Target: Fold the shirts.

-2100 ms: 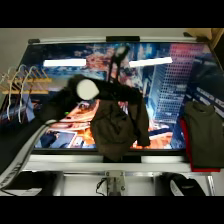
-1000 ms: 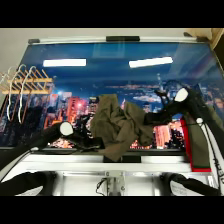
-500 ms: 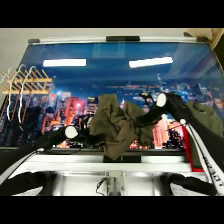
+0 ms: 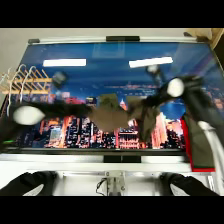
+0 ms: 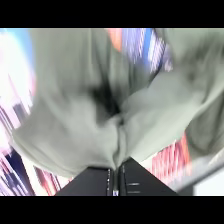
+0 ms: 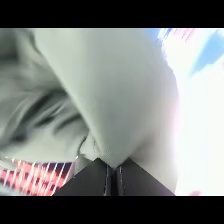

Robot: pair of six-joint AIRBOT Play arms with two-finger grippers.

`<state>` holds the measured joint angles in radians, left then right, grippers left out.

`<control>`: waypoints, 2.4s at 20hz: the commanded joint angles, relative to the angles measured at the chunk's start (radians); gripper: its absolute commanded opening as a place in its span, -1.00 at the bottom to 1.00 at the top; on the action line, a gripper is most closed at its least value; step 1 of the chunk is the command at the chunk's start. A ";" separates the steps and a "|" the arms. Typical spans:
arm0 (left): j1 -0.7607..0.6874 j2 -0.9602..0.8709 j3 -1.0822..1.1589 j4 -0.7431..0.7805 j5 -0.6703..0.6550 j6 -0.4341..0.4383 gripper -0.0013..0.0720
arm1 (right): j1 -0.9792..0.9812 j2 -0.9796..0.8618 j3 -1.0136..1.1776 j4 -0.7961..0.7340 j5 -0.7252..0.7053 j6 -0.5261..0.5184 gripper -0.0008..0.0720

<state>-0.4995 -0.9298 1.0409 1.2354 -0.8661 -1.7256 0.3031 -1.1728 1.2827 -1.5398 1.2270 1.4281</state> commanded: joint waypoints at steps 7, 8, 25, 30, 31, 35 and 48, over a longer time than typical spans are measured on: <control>0.188 0.395 0.697 0.254 -0.042 -0.095 -0.89 | 0.001 0.580 0.271 0.062 -0.134 0.022 -0.75; 0.190 0.411 0.697 0.266 -0.097 -0.095 -0.89 | 0.001 0.608 0.271 0.057 -0.119 0.054 -0.75; 0.343 -0.031 0.151 0.457 -0.010 -0.272 -0.88 | 0.001 0.103 -0.349 -0.278 -0.578 0.566 -0.75; 0.402 -0.314 0.166 0.135 0.071 -0.294 -0.88 | 0.002 -0.117 -0.328 -0.040 -0.712 0.647 -0.75; 0.393 -0.359 0.166 0.071 0.071 -0.291 -0.88 | 0.002 -0.150 -0.328 0.001 -0.701 0.647 -0.75; 0.409 -0.418 0.185 -0.069 -0.042 -0.197 0.78 | -0.027 -0.143 -0.298 0.068 -0.647 0.591 0.52; 0.804 0.148 -0.439 -0.064 -0.510 0.117 0.30 | -0.682 0.013 -0.291 0.346 0.208 -0.084 0.52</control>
<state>0.2726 -0.9501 0.8730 1.2369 -1.4738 -1.6238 -0.2913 -1.1648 1.0504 -1.3243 1.3338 1.4193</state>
